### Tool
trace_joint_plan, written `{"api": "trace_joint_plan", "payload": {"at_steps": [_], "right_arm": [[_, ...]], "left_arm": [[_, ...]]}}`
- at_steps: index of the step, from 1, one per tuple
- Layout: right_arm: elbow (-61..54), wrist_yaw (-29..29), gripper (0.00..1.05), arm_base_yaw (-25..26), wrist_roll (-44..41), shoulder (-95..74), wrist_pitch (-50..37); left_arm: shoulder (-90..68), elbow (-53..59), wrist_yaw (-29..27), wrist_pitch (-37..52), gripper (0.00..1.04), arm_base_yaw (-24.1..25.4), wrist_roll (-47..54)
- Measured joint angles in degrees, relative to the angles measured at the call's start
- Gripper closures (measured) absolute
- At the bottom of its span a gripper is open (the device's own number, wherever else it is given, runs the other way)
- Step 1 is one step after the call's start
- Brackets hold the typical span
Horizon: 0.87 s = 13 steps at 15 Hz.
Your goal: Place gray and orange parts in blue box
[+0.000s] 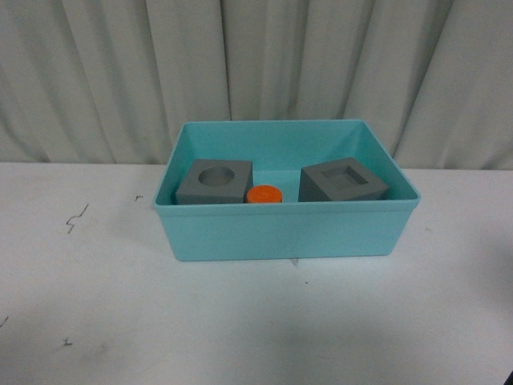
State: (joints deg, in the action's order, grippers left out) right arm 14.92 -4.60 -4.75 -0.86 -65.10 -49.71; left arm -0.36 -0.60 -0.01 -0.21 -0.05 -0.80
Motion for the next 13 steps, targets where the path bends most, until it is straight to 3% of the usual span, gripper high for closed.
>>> {"api": "trace_joint_plan", "payload": {"at_steps": [4, 8, 10, 13], "right_arm": [[-6.4, 3.8, 1.03, 5.2, 0.0, 9.5, 2.8], [-10.5, 4.6, 1.03, 4.8, 0.0, 19.4, 8.7], [-13.3, 4.6, 1.03, 4.8, 0.0, 21.1, 7.4], [-14.3, 4.6, 1.03, 4.8, 0.0, 30.0, 15.0]], "left_arm": [[0.0, 0.0, 0.0, 0.0, 0.07, 0.0, 0.0], [0.0, 0.0, 0.0, 0.0, 0.07, 0.0, 0.0], [0.0, 0.0, 0.0, 0.0, 0.07, 0.0, 0.0], [0.0, 0.0, 0.0, 0.0, 0.07, 0.0, 0.0]]}}
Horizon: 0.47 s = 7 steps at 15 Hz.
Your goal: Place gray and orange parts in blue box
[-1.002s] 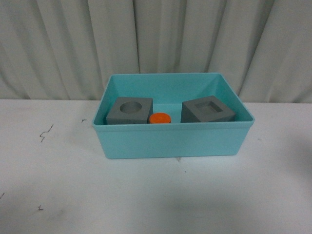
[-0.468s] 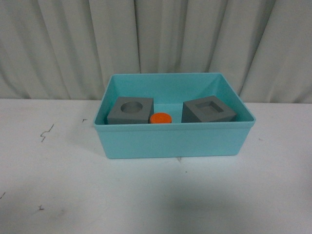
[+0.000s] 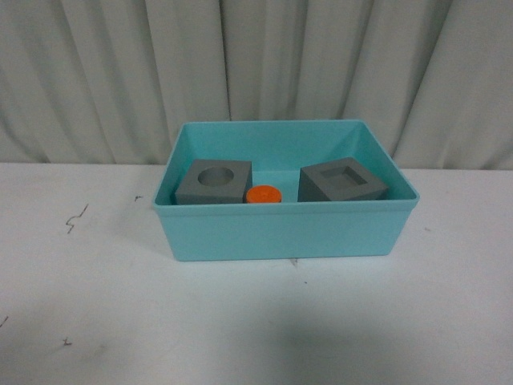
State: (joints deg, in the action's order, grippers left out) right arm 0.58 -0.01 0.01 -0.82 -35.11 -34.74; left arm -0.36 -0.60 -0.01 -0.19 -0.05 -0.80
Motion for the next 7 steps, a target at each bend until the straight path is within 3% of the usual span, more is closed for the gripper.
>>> {"api": "trace_joint_plan", "payload": {"at_steps": [7], "right_arm": [[0.0, 0.0, 1.03, 0.0, 0.0, 14.3, 13.9]], "left_arm": [[0.0, 0.0, 0.0, 0.0, 0.07, 0.0, 0.0]]}}
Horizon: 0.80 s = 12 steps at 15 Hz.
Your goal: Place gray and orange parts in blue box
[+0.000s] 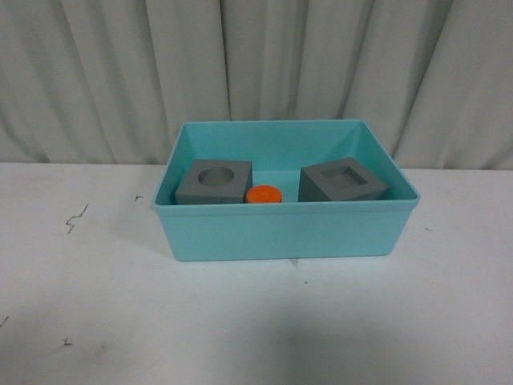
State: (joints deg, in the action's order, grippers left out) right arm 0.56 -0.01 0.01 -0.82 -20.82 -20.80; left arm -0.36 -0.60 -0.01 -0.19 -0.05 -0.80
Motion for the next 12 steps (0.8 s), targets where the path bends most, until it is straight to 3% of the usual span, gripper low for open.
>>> {"api": "trace_joint_plan", "payload": {"at_steps": [9, 11, 12], "right_arm": [[0.0, 0.0, 1.03, 0.0, 0.0, 11.0, 10.9], [0.0, 0.0, 1.03, 0.0, 0.0, 19.5, 21.2], [0.2, 0.0, 1.03, 0.0, 0.0, 20.6, 20.1]], "left_arm": [[0.0, 0.0, 0.0, 0.0, 0.07, 0.0, 0.0], [0.0, 0.0, -0.1, 0.0, 0.07, 0.0, 0.0], [0.0, 0.0, 0.0, 0.0, 0.07, 0.0, 0.0]]}}
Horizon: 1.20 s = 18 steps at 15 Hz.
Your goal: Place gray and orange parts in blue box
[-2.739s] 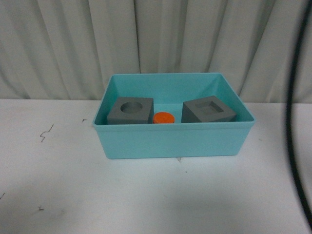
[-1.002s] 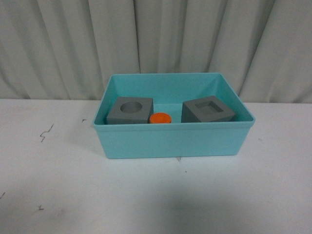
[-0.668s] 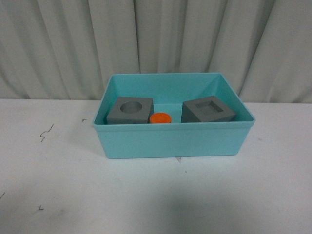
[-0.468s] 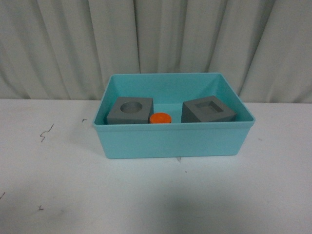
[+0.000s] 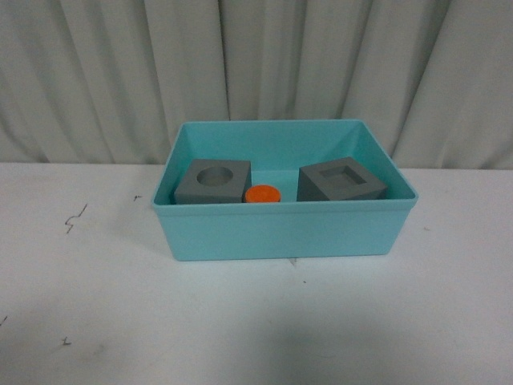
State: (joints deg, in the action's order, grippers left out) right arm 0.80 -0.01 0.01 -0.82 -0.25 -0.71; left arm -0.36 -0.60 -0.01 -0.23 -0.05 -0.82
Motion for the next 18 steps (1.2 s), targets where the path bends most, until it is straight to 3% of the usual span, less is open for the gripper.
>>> {"api": "trace_joint_plan", "payload": {"at_steps": [4, 5, 6, 9, 18], "right_arm": [[-0.2, 0.0, 1.03, 0.0, 0.0, 0.0, 0.9], [-0.2, 0.0, 0.86, 0.0, 0.0, 0.0, 0.9], [-0.2, 0.0, 0.47, 0.0, 0.0, 0.0, 0.9], [-0.2, 0.0, 0.06, 0.0, 0.0, 0.0, 0.9], [-0.2, 0.0, 0.06, 0.0, 0.1, 0.0, 0.9]], "left_arm": [[0.0, 0.0, 0.0, 0.0, 0.07, 0.0, 0.0], [0.0, 0.0, 0.0, 0.0, 0.07, 0.0, 0.0], [0.0, 0.0, 0.0, 0.0, 0.07, 0.0, 0.0], [0.0, 0.0, 0.0, 0.0, 0.07, 0.0, 0.0], [0.0, 0.0, 0.0, 0.0, 0.07, 0.0, 0.0]]}}
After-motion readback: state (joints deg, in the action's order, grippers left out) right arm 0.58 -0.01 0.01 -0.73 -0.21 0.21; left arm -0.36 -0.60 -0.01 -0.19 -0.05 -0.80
